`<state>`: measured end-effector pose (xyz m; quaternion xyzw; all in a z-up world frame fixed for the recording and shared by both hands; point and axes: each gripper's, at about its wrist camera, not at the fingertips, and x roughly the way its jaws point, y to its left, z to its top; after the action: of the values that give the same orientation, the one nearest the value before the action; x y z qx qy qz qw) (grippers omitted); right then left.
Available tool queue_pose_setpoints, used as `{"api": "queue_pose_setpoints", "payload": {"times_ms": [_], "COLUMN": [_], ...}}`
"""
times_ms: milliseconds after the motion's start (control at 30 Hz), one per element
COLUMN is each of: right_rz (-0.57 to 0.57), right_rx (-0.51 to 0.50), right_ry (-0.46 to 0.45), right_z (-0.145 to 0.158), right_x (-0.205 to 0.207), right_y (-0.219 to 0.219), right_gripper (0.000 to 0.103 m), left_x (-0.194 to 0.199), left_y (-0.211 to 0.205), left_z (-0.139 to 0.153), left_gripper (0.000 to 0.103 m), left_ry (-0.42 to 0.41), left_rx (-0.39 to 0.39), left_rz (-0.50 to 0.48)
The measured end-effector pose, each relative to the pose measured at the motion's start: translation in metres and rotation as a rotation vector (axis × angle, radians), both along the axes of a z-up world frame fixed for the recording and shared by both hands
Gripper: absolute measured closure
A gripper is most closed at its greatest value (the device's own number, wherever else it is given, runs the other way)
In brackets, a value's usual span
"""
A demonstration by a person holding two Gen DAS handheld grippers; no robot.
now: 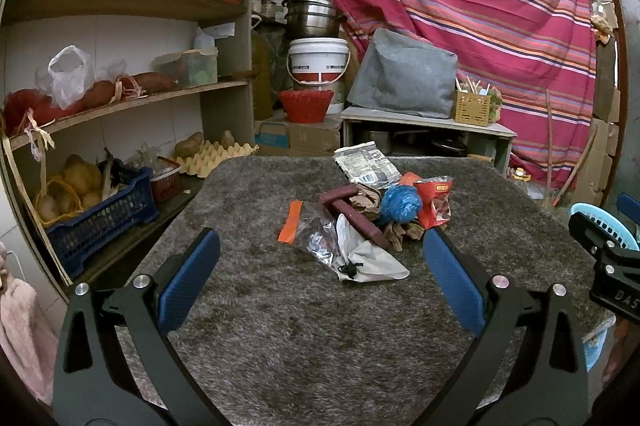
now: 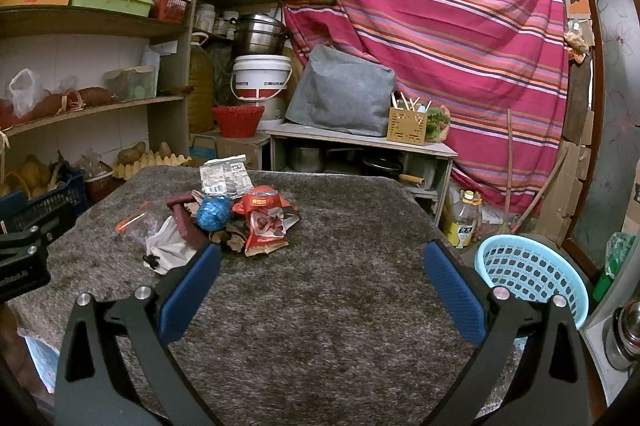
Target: Collect trash
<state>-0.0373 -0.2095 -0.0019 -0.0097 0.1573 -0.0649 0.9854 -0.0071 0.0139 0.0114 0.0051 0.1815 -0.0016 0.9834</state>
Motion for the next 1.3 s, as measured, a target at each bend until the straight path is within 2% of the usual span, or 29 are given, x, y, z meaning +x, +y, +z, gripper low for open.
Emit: {"api": "queue_pose_setpoints", "payload": {"times_ms": [967,1033,1300], "right_rz": [-0.001,0.000,0.000], "right_rx": [-0.001,-0.001,-0.002], "right_ry": [0.003,0.004,0.006], "right_z": [0.002,-0.007,-0.009], "right_x": [0.000,0.003,0.003], "right_y": [0.001,0.003,0.001], "right_gripper": [0.004,0.004,0.004], "left_x": [0.001,0.001,0.000], "left_y": [0.002,0.003,0.004], "left_z": [-0.004,-0.005,-0.004], "left_gripper": [0.005,0.005,0.005], "left_ry": [-0.009,-0.007,-0.009], "left_rx": [0.015,0.015,0.016], "left_rz": [0.013,0.015,0.015]}}
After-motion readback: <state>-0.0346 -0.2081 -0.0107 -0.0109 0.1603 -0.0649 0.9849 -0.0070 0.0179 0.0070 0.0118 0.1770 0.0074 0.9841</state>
